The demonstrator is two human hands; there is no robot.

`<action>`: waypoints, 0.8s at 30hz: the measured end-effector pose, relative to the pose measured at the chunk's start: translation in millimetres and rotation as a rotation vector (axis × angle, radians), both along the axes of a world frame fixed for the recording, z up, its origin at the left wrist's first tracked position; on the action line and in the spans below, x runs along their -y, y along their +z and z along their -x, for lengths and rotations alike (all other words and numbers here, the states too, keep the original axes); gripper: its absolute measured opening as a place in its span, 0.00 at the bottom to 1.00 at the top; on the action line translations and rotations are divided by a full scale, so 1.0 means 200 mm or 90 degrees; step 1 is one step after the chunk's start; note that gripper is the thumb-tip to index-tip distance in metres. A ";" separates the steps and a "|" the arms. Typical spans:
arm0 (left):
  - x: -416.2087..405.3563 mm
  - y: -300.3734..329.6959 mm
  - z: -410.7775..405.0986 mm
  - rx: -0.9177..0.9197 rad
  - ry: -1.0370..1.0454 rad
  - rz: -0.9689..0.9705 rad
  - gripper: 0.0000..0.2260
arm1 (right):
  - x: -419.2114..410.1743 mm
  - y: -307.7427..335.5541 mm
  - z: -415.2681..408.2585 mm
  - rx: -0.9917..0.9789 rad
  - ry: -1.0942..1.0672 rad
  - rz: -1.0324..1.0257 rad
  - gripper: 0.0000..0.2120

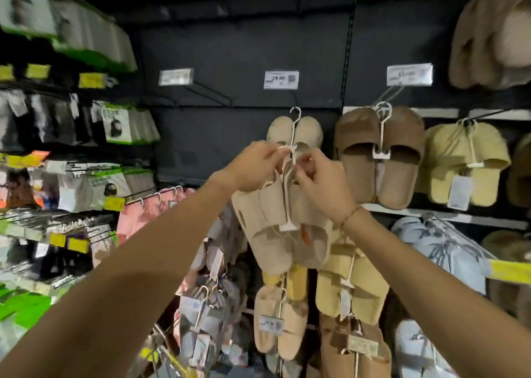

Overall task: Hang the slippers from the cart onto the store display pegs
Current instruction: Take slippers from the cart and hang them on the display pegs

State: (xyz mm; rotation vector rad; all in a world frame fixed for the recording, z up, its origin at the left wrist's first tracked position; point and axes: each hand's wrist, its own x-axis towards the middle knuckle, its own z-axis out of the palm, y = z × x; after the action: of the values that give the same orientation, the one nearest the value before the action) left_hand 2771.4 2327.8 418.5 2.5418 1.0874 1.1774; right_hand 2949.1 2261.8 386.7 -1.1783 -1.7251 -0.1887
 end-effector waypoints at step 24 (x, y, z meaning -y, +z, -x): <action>-0.91 0.35 -0.01 0.372 0.149 -0.065 0.14 | -1.03 0.52 0.07 -0.254 0.053 -0.038 0.15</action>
State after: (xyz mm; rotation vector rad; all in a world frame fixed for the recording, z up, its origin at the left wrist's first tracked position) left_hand 2774.4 2510.5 489.0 1.9450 1.1982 1.9125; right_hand 2934.5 2467.9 490.9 -1.0186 -1.4032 0.0453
